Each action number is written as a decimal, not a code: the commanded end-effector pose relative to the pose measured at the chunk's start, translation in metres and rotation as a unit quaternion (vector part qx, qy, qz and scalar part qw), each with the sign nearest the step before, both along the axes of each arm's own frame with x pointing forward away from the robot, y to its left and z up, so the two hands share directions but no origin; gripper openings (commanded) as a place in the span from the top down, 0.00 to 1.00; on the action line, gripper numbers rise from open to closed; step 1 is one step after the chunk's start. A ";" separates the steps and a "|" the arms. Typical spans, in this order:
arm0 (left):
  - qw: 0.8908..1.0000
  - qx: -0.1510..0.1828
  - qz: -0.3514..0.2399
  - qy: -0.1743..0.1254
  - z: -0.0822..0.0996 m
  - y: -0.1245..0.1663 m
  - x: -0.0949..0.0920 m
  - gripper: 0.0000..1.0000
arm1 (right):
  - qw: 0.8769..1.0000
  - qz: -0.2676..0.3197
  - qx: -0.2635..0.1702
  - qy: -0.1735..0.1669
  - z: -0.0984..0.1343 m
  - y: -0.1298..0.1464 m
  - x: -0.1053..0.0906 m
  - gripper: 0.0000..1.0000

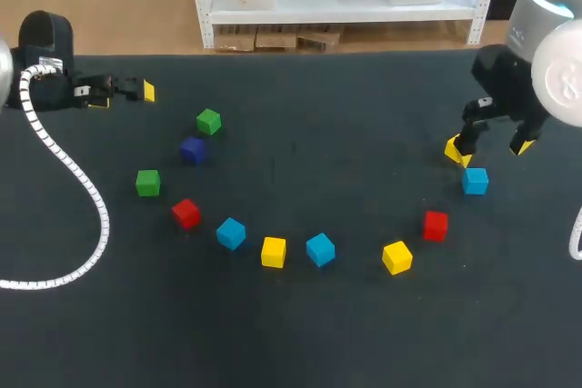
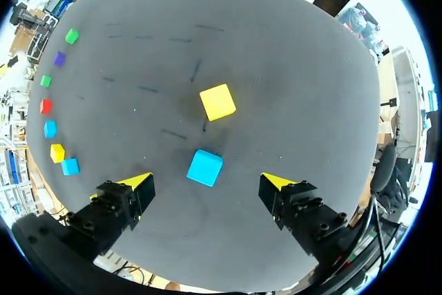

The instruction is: Place the blue cubes, place green cubes on the blue cubes, place the yellow cubes on the green cubes, then place the red cubes on the yellow cubes, and place purple cube on the red cubes.

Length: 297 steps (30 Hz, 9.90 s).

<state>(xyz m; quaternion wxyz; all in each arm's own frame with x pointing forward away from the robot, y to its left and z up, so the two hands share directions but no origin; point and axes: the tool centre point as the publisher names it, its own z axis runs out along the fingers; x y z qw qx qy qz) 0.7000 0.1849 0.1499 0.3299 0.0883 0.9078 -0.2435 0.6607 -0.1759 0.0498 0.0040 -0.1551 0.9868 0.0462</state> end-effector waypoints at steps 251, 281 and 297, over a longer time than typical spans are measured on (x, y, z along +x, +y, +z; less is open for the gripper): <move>1.000 0.000 0.000 0.000 0.000 0.000 0.000 0.00 | 0.798 0.601 -0.018 0.037 -0.046 0.195 0.066 0.00; 1.000 0.000 0.000 0.000 0.000 0.000 0.000 0.00 | 0.803 0.594 -0.029 0.045 -0.049 0.186 0.068 0.63; 1.000 0.000 0.000 0.000 0.000 0.000 0.000 0.00 | 0.797 0.601 -0.026 0.051 -0.050 0.186 0.066 0.53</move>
